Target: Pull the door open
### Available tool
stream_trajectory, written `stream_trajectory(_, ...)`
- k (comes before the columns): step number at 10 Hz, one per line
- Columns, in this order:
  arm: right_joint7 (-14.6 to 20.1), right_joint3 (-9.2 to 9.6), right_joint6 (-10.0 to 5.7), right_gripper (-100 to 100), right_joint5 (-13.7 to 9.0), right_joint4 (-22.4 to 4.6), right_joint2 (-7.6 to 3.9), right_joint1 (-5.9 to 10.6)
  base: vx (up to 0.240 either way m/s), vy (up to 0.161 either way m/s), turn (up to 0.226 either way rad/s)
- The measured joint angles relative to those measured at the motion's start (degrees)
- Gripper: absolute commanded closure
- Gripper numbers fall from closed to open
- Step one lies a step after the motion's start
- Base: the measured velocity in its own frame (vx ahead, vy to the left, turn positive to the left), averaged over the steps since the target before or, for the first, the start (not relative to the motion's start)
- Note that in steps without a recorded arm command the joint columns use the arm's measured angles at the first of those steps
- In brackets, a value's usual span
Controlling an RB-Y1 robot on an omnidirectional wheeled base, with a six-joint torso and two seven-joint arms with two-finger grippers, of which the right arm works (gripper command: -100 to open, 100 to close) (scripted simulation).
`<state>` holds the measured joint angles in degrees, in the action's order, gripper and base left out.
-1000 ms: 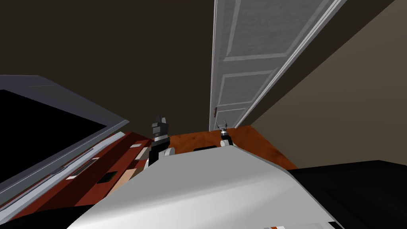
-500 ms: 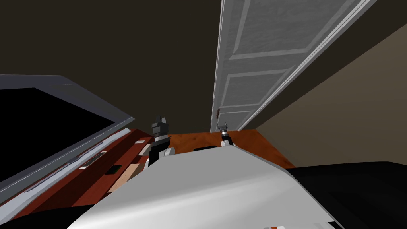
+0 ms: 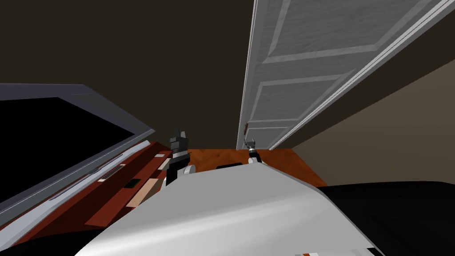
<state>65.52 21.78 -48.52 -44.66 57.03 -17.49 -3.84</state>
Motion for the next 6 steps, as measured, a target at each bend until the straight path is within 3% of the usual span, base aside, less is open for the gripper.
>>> stream_trajectory(6, 6.3, 2.00, -0.77, -100, -4.3, -6.2, -1.48, 2.42, 0.056, -0.046, 0.092)
